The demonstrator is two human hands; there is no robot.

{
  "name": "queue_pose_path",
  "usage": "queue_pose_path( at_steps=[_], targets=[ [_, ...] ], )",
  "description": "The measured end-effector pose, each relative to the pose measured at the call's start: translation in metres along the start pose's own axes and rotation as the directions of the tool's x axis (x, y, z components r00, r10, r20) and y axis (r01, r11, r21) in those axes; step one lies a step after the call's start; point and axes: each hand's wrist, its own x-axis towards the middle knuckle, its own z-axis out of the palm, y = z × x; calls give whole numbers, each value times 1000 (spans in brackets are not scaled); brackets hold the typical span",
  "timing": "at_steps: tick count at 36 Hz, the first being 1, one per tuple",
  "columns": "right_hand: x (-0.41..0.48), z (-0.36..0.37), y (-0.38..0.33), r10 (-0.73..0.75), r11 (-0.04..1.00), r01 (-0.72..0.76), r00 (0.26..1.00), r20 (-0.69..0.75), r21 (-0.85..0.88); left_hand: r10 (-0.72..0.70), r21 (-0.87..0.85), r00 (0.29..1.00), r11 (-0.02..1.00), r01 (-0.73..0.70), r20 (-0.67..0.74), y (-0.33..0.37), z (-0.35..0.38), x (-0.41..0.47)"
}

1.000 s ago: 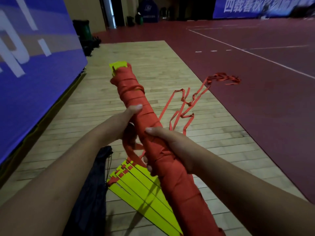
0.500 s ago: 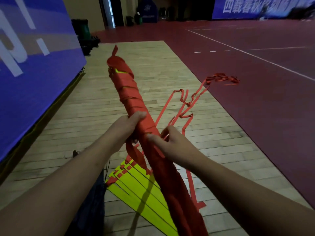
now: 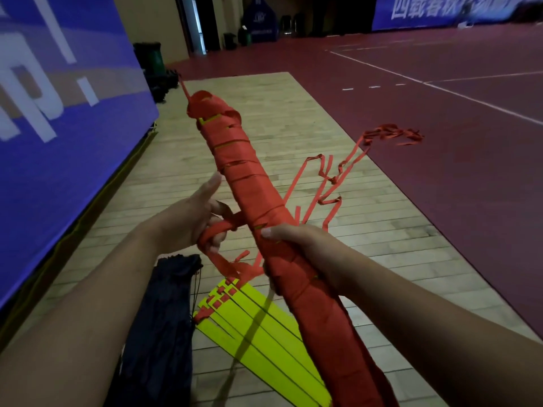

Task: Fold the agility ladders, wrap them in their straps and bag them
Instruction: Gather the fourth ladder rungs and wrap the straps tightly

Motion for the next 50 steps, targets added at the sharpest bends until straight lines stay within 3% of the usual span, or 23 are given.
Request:
queue_pose_path(
  at_steps=[3,9,11,13,15,18,21,25,28,31,33,37,41,45,47,50],
  targets=[
    [2,-6,2,-30,999,28,998,-60,-45,23,-51,999,998,-21,39,5,0,-1],
    [1,-3,-6,-24,998,15,989,-145,-63,39,-113,999,993,-42,-29,12,7,0],
    [4,1,-6,-90,981,44,965,-247,-187,44,-115,996,992,-53,-78,13,14,2],
    [9,4,0,-237,853,34,915,-326,-521,40,-99,991,994,-53,-130,12,30,8],
    [7,10,8,-333,632,-27,893,-302,-775,25,-9,971,1000,-28,-238,6,51,16],
    [1,14,15,-321,466,-18,928,-187,-885,12,122,911,992,42,-413,-6,69,25],
    [1,8,7,-272,547,-2,945,-180,-837,-20,-15,890,1000,15,-456,-8,68,28],
    [4,-9,-3,-246,858,104,943,-225,-504,34,-262,916,953,-150,-399,-1,62,26],
    [10,-15,2,13,1000,-14,1000,-11,-25,98,-364,926,900,-239,-366,6,64,24],
    [14,-9,0,89,983,-125,966,243,138,162,-307,937,916,-260,-310,9,65,22],
    [13,-4,-4,56,986,-97,962,268,139,169,-224,943,945,-238,-288,9,58,18],
    [5,-2,-9,-8,990,-3,997,74,141,76,6,976,997,-77,-202,8,35,13],
    [6,-6,-4,-122,989,103,974,-188,-107,-75,192,990,976,98,-123,-4,20,13],
    [12,-8,2,-233,941,123,910,-343,-315,-50,197,997,979,60,-53,-1,30,16],
    [17,-7,5,-288,890,106,885,-366,-444,-19,195,998,980,31,-61,1,45,19],
    [17,0,5,-300,797,91,918,-260,-597,20,317,991,948,22,-131,-5,60,26]
  ],
)
